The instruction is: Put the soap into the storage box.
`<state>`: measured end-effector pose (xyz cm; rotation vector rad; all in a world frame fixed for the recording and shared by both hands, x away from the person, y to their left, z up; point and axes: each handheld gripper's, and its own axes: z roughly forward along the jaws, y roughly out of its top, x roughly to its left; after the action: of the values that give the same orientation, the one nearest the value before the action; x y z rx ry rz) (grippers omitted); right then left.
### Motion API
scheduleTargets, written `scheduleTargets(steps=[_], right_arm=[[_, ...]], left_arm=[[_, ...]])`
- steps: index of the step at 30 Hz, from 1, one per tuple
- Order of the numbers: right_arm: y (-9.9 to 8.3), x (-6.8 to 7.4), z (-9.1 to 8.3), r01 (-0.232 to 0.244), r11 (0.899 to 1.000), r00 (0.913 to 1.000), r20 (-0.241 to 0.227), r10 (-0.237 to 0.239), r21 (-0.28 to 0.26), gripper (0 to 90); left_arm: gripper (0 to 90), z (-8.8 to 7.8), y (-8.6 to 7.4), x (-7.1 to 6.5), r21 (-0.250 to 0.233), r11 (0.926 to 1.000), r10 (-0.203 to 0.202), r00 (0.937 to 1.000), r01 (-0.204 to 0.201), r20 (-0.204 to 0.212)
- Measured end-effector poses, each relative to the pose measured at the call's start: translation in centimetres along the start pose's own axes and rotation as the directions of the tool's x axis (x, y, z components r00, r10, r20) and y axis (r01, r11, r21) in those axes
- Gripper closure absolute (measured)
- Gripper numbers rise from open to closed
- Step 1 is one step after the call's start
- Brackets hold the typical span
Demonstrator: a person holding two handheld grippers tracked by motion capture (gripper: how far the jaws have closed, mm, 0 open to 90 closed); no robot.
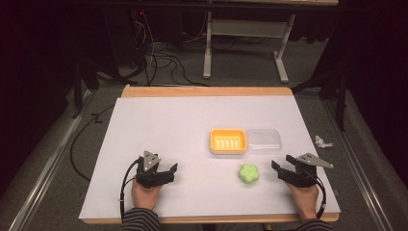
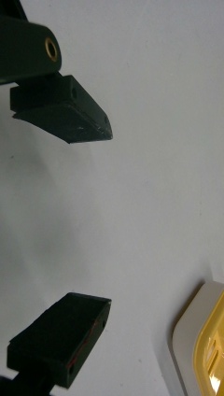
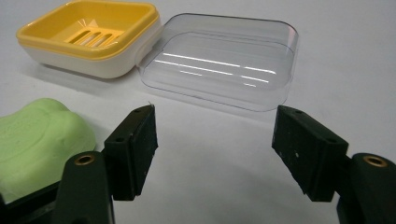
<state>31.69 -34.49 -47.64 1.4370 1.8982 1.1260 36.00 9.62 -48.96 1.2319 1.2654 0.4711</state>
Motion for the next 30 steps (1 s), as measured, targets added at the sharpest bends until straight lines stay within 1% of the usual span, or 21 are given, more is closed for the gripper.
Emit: scheduleTargets(steps=[1, 3, 5, 7, 8, 10, 12, 13, 16, 18, 19, 21, 23, 26, 27, 30], right_arm=[[0.0, 0.0, 0.0, 0.003, 1.0, 1.0, -0.001, -0.003, 0.0, 31.3], [0.0, 0.0, 0.1, -0.004, 1.0, 1.0, -0.001, 0.004, 0.012, 31.4], [0.0, -0.1, 0.1, -0.005, 1.0, 0.9999, -0.013, 0.005, 0.017, 32.1], [0.0, -0.2, 0.1, -0.021, 1.0, 0.9995, -0.022, 0.022, 0.021, 33.0], [0.0, -0.2, 0.1, -0.021, 1.0, 0.9995, -0.022, 0.022, 0.021, 33.0], [0.0, -0.3, 0.1, -0.037, 0.999, 0.9989, -0.027, 0.038, 0.018, 32.5], [0.0, -0.3, 0.1, -0.031, 0.999, 0.9992, -0.025, 0.031, 0.011, 32.5], [0.0, -0.3, 0.1, -0.032, 0.999, 0.9991, -0.026, 0.032, 0.011, 30.2], [0.1, -0.3, 0.3, -0.041, 0.998, 0.9987, -0.029, 0.043, 0.046, 27.8], [0.2, -0.2, 0.4, -0.024, 0.997, 0.9997, -0.006, 0.024, 0.068, 28.5], [0.2, -0.1, 0.5, -0.014, 0.997, 0.9999, -0.007, 0.015, 0.076, 28.7], [0.3, 0.0, 0.4, -0.003, 0.996, 0.9999, -0.014, 0.004, 0.087, 28.5], [0.3, 0.0, 0.2, -0.002, 0.995, 0.9998, -0.021, 0.004, 0.096, 28.3], [0.3, 0.0, -0.2, 0.008, 0.995, 0.9995, -0.032, -0.005, 0.099, 27.8], [0.3, 0.1, -0.3, 0.0, 0.995, 0.9993, -0.038, 0.004, 0.101, 27.2], [0.4, 0.5, -0.6, 0.01, 0.993, 0.999, -0.045, -0.005, 0.114, 26.0]], left_arm=[[16.6, 0.0, 0.0, 0.0, 0.0, 1.0, -0.001, 1.0, 0.001, 0.0], [16.6, 0.0, 0.0, 0.0, -0.001, 1.0, -0.001, 1.0, 0.001, 0.0], [16.6, -0.1, 0.0, 0.1, 0.0, 1.0, 0.002, 1.0, -0.002, 0.001], [16.6, -0.1, 0.0, 0.1, 0.002, 1.0, 0.002, 1.0, -0.002, 0.001], [16.5, -0.1, 0.0, 0.1, 0.002, 1.0, 0.002, 1.0, -0.002, 0.001], [16.5, -0.1, 0.1, 0.1, -0.002, 1.0, -0.001, 1.0, 0.001, 0.003], [16.5, -0.1, 0.1, 0.1, -0.005, 1.0, -0.003, 1.0, 0.003, 0.003], [16.5, -0.1, 0.1, 0.1, -0.005, 1.0, -0.006, 1.0, 0.006, 0.003], [16.5, -0.1, 0.1, 0.1, -0.008, 0.9999, -0.007, 1.0, 0.007, 0.006], [16.4, -0.1, 0.1, 0.1, -0.008, 0.9999, -0.008, 0.9999, 0.008, 0.008], [16.5, -0.2, 0.1, 0.1, -0.009, 0.9999, -0.009, 0.9999, 0.009, 0.008], [16.4, -0.2, 0.2, 0.1, -0.01, 0.9999, -0.012, 0.9999, 0.013, 0.01], [16.4, -0.2, 0.2, 0.1, -0.008, 0.9999, -0.012, 0.9999, 0.012, 0.01], [16.5, -0.1, 0.2, 0.1, -0.008, 0.9999, -0.013, 0.9999, 0.013, 0.009], [16.5, -0.1, 0.2, 0.1, -0.009, 0.9998, -0.016, 0.9998, 0.016, 0.009], [16.6, -0.1, 0.2, 0.2, -0.004, 0.9999, -0.012, 0.9999, 0.012, 0.007]])
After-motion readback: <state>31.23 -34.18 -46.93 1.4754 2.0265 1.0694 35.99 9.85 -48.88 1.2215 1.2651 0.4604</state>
